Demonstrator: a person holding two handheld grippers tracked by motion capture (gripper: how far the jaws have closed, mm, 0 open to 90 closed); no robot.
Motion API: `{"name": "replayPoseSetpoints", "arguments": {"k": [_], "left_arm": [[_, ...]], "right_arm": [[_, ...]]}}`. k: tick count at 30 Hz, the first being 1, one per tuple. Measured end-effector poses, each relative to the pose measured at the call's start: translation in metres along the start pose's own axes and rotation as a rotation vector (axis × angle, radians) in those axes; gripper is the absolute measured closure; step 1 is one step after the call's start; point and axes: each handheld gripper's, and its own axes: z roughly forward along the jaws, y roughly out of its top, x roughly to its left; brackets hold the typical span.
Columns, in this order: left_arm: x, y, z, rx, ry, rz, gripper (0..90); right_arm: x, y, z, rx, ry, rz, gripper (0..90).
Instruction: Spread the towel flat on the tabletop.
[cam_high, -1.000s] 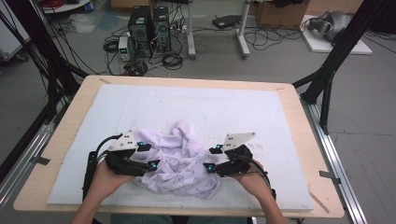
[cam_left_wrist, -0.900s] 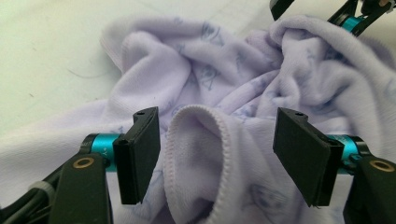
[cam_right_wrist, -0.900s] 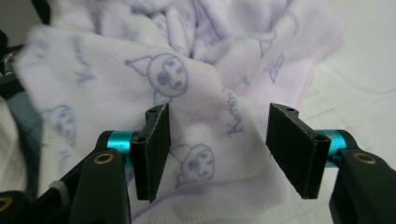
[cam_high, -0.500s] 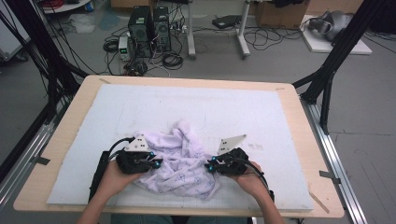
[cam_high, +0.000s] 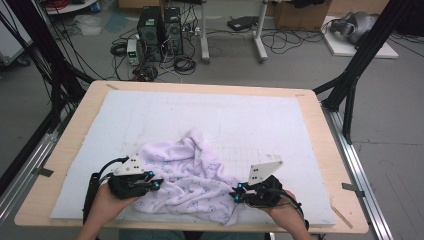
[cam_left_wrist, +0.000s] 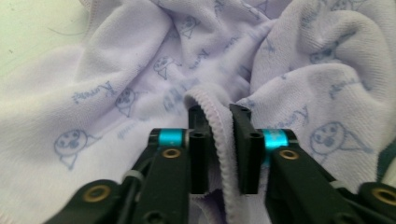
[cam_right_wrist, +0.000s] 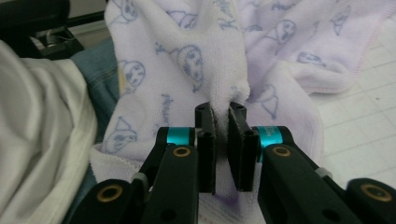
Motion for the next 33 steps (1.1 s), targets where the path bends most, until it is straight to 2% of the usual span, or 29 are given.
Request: {"name": "replayPoseSetpoints", "arguments": {"k": [4, 6, 8, 10, 12, 13, 14, 15, 16, 17, 19, 21, 22, 23, 25, 27, 28, 29, 30, 31, 32, 33], "left_arm": [[0.000, 0.002, -0.012, -0.026, 0.015, -0.009, 53.7], [0.001, 0.010, -0.021, -0.044, 0.035, -0.003, 48.8], [0.003, 0.013, -0.025, -0.055, 0.041, -0.002, 47.1], [0.006, 0.018, -0.030, -0.072, 0.055, 0.005, 45.0], [0.009, 0.023, -0.029, -0.081, 0.062, 0.000, 44.5], [0.015, 0.026, -0.022, -0.079, 0.067, -0.012, 44.5], [0.015, 0.026, -0.022, -0.079, 0.067, -0.012, 44.5], [0.019, 0.026, -0.017, -0.071, 0.062, -0.025, 44.5], [0.025, 0.026, -0.005, -0.042, 0.065, -0.031, 44.5], [0.025, 0.026, -0.005, -0.042, 0.065, -0.031, 44.5], [0.031, 0.024, 0.008, -0.010, 0.069, -0.035, 44.5], [0.036, 0.020, 0.019, 0.029, 0.090, -0.039, 44.4], [0.039, 0.018, 0.024, 0.051, 0.092, -0.045, 44.7], [0.043, 0.014, 0.030, 0.072, 0.088, -0.057, 46.6], [0.046, 0.011, 0.035, 0.088, 0.078, -0.072, 52.2], [0.047, 0.008, 0.038, 0.089, 0.066, -0.078, 54.1], [0.047, 0.005, 0.042, 0.096, 0.050, -0.091, 61.8], [0.047, 0.005, 0.042, 0.096, 0.050, -0.091, 64.8], [0.047, 0.004, 0.042, 0.092, 0.047, -0.086, 68.6], [0.046, 0.004, 0.043, 0.088, 0.047, -0.081, 68.6], [0.045, 0.005, 0.044, 0.090, 0.042, -0.070, 76.3], [0.044, 0.006, 0.044, 0.095, 0.036, -0.057, 76.3]], "right_arm": [[-0.003, 0.010, -0.008, -0.076, 0.015, 0.004, 65.3], [-0.006, 0.017, -0.012, -0.111, 0.013, 0.002, 60.7], [-0.008, 0.022, -0.013, -0.124, 0.008, 0.000, 58.9], [-0.019, 0.036, -0.015, -0.153, -0.019, -0.011, 56.1], [-0.027, 0.043, -0.011, -0.138, -0.049, -0.012, 55.7], [-0.032, 0.046, -0.006, -0.122, -0.065, -0.013, 55.6], [-0.032, 0.046, -0.006, -0.122, -0.065, -0.013, 55.6], [-0.044, 0.050, 0.009, -0.080, -0.087, -0.015, 55.5], [-0.049, 0.052, 0.017, -0.062, -0.085, -0.010, 55.1], [-0.049, 0.052, 0.017, -0.062, -0.085, -0.010, 55.1], [-0.061, 0.051, 0.039, -0.005, -0.081, -0.006, 54.6], [-0.065, 0.050, 0.045, 0.009, -0.080, -0.001, 54.3], [-0.070, 0.048, 0.055, 0.041, -0.086, 0.013, 54.1], [-0.073, 0.046, 0.058, 0.052, -0.087, 0.021, 54.2], [-0.078, 0.040, 0.067, 0.075, -0.085, 0.050, 55.3], [-0.080, 0.038, 0.070, 0.087, -0.087, 0.052, 56.7], [-0.083, 0.033, 0.075, 0.119, -0.075, 0.064, 61.9], [-0.083, 0.033, 0.075, 0.119, -0.075, 0.064, 61.9], [-0.082, 0.031, 0.075, 0.107, -0.088, 0.058, 75.9], [-0.082, 0.031, 0.075, 0.107, -0.088, 0.058, 75.9], [-0.082, 0.031, 0.074, 0.110, -0.070, 0.054, 84.4], [-0.082, 0.031, 0.074, 0.110, -0.070, 0.054, 84.4]]}}
